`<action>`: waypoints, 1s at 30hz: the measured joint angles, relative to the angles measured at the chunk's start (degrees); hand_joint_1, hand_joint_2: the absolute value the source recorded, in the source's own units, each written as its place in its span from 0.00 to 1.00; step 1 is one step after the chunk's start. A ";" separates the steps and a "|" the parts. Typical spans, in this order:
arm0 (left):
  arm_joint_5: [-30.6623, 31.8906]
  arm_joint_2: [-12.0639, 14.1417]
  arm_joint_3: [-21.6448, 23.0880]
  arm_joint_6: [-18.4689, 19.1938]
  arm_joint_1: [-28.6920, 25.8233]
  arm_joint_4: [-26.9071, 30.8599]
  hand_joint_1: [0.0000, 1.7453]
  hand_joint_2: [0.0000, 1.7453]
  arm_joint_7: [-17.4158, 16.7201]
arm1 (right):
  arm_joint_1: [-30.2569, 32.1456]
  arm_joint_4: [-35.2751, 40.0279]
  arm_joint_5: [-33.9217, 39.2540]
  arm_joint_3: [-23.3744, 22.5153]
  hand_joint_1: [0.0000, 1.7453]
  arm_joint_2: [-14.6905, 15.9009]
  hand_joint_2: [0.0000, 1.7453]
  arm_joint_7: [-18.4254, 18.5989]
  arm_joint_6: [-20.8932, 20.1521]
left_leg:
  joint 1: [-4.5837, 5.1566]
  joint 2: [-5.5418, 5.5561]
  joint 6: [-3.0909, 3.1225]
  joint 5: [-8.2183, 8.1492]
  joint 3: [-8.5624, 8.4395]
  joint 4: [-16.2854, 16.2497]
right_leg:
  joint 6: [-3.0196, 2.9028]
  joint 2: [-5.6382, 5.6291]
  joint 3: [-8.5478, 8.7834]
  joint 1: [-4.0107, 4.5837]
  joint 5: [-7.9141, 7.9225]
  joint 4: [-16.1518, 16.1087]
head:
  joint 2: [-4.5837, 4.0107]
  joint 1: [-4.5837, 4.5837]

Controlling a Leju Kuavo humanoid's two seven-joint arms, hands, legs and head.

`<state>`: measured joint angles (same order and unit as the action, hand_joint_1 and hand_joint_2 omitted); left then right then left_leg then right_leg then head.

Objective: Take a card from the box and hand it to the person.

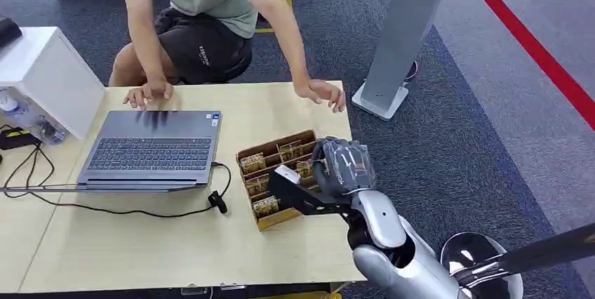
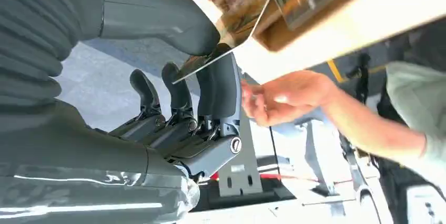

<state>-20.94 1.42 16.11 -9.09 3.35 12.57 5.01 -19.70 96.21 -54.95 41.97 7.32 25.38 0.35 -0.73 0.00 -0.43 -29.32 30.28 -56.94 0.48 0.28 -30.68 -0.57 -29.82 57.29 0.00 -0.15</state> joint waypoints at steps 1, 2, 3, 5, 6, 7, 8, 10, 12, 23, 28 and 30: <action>0.00 0.00 0.04 0.02 0.01 0.00 0.00 0.00 0.02 | -0.34 0.57 0.55 -0.09 0.78 0.11 1.00 0.00 -0.02 | 0.00 0.00 0.00 0.00 0.00 0.00 | 0.00 0.00 0.00 0.00 0.00 0.00 | 0.00 0.02; 0.00 0.00 0.13 0.07 0.01 0.00 0.00 0.00 0.02 | -0.66 0.90 0.90 -0.13 0.78 0.15 1.00 0.00 -0.02 | 0.00 0.00 0.00 0.00 0.01 0.00 | 0.00 0.00 0.00 0.00 0.00 0.00 | 0.00 0.02; 0.00 0.00 0.39 0.20 0.00 0.00 0.00 0.00 0.02 | -1.22 1.01 1.22 -0.17 0.78 0.17 1.00 -0.09 -0.02 | 0.00 0.00 0.00 0.00 0.02 0.00 | 0.00 0.00 0.00 0.00 0.00 0.00 | 0.00 0.00; 0.02 0.00 0.85 0.42 0.02 0.00 0.00 0.00 0.00 | -2.76 0.79 1.86 -0.15 0.78 0.15 1.00 -0.83 0.35 | 0.00 0.00 0.00 0.00 0.04 0.00 | 0.00 0.00 0.00 0.00 0.00 0.00 | 0.00 0.04; 0.04 0.00 0.90 0.53 0.02 0.00 0.00 0.00 0.00 | -3.68 0.38 2.43 -0.15 0.78 0.04 1.00 -1.46 0.89 | 0.00 0.00 0.00 0.00 0.03 0.00 | 0.00 0.00 0.00 0.00 0.00 0.00 | 0.00 0.04; 0.09 0.00 1.03 0.61 0.03 0.00 0.00 0.00 0.02 | -4.88 -0.55 3.06 -0.13 0.78 -0.24 1.00 -2.45 1.75 | 0.00 0.00 0.00 0.00 0.04 0.00 | 0.00 0.00 0.01 0.00 0.00 0.01 | 0.00 0.00; 0.15 0.00 1.31 0.70 0.05 0.00 0.00 0.00 0.13 | -6.27 -2.05 3.67 -0.11 0.78 -0.70 1.00 -3.38 2.92 | 0.00 0.00 -0.01 0.01 0.03 0.00 | 0.00 0.00 0.01 0.00 0.01 0.01 | 0.00 0.04; 0.24 0.00 1.73 0.87 0.18 0.00 0.00 0.00 0.42 | -9.62 -5.63 4.33 0.09 0.78 -1.66 1.00 -4.74 4.68 | 0.00 0.00 -0.01 0.05 0.04 0.00 | -0.01 0.00 0.01 0.00 0.02 0.03 | 0.00 0.02; 0.24 0.00 2.29 1.05 0.37 0.00 0.00 0.00 0.53 | -13.13 -9.61 4.83 0.37 0.78 -2.58 1.00 -6.09 6.44 | 0.00 0.01 0.02 0.07 0.03 0.00 | -0.01 0.03 0.02 0.00 0.02 0.03 | 0.00 0.02; -0.41 0.00 3.87 1.53 1.62 -0.02 0.00 0.00 0.37 | -24.09 -29.46 4.33 1.81 0.78 -8.41 1.00 -10.54 12.00 | 0.00 0.04 0.02 0.07 0.09 0.00 | -0.02 0.03 -0.02 0.00 0.02 0.05 | 0.00 0.02; -0.83 0.00 4.13 1.88 1.51 -0.02 0.00 0.00 0.50 | -25.24 -34.65 4.20 2.40 0.00 -10.27 1.00 -11.04 12.65 | 0.00 0.05 0.02 0.07 0.14 0.00 | -0.02 0.04 -0.07 0.00 0.02 0.05 | 0.00 0.00; -0.81 0.00 4.17 2.01 1.45 -0.02 0.00 0.00 0.61 | -25.34 -36.04 4.18 2.64 0.00 -10.86 1.00 -11.30 13.07 | 0.00 0.05 0.02 0.07 0.15 0.00 | -0.02 0.04 -0.09 0.00 0.02 0.05 | 0.00 0.02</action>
<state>-21.75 1.42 20.28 -7.08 4.80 12.55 5.62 -45.04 60.17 -50.77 44.61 -3.54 14.08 13.42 -0.73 0.05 -0.41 -29.24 30.43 -56.94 0.46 0.31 -30.77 -0.57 -29.79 57.35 0.00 -0.13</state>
